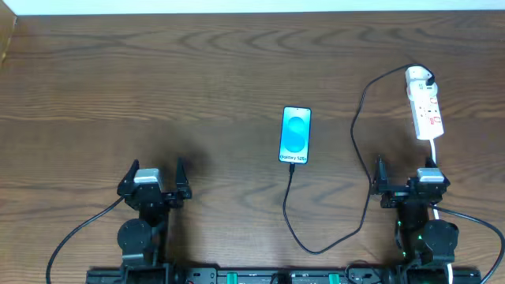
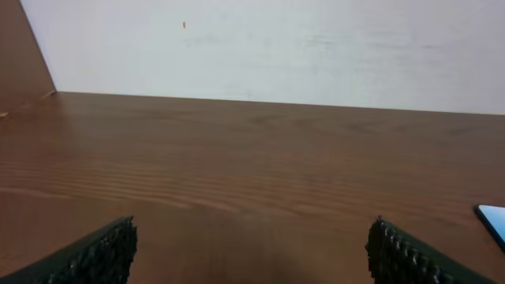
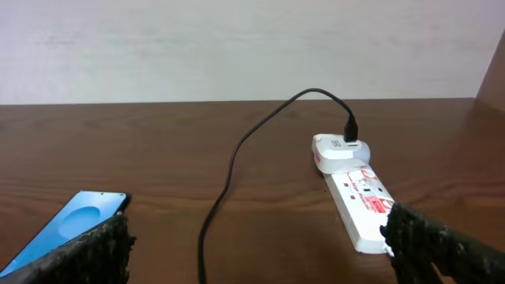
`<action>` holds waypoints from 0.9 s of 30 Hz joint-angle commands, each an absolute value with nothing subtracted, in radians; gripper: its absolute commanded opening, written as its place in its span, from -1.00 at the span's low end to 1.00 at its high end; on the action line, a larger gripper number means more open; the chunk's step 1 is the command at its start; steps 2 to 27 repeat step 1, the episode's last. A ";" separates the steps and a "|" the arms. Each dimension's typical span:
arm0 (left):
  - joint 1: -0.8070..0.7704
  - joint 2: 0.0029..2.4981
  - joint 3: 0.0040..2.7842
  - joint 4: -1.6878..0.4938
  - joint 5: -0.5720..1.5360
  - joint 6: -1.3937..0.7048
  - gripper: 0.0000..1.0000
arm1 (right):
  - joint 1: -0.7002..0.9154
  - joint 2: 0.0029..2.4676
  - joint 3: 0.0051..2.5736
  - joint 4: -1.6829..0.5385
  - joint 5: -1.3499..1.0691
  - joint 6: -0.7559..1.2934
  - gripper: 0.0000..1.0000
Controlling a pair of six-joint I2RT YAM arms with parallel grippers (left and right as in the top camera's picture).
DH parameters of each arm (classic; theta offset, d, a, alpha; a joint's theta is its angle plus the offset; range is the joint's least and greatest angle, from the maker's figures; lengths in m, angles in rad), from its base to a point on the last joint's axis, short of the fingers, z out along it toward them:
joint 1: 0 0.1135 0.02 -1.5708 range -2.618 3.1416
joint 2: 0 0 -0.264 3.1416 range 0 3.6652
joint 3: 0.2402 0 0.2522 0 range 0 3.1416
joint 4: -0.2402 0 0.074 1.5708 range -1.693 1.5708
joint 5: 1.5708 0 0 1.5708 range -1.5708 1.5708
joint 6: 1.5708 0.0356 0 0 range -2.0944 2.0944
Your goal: Plug charger to phone and switch on socket
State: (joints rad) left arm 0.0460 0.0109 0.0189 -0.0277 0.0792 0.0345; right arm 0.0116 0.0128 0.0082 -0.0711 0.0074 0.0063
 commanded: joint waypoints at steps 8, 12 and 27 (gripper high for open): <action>0.052 0.004 0.004 -0.066 0.093 0.048 0.86 | 0.020 0.005 0.006 -0.075 0.009 -0.009 0.98; 0.052 0.004 0.004 -0.066 0.093 0.048 0.86 | 0.020 0.005 0.006 -0.075 0.009 -0.009 0.98; 0.052 0.004 0.004 -0.066 0.093 0.048 0.86 | 0.020 0.005 0.006 -0.075 0.009 -0.009 0.98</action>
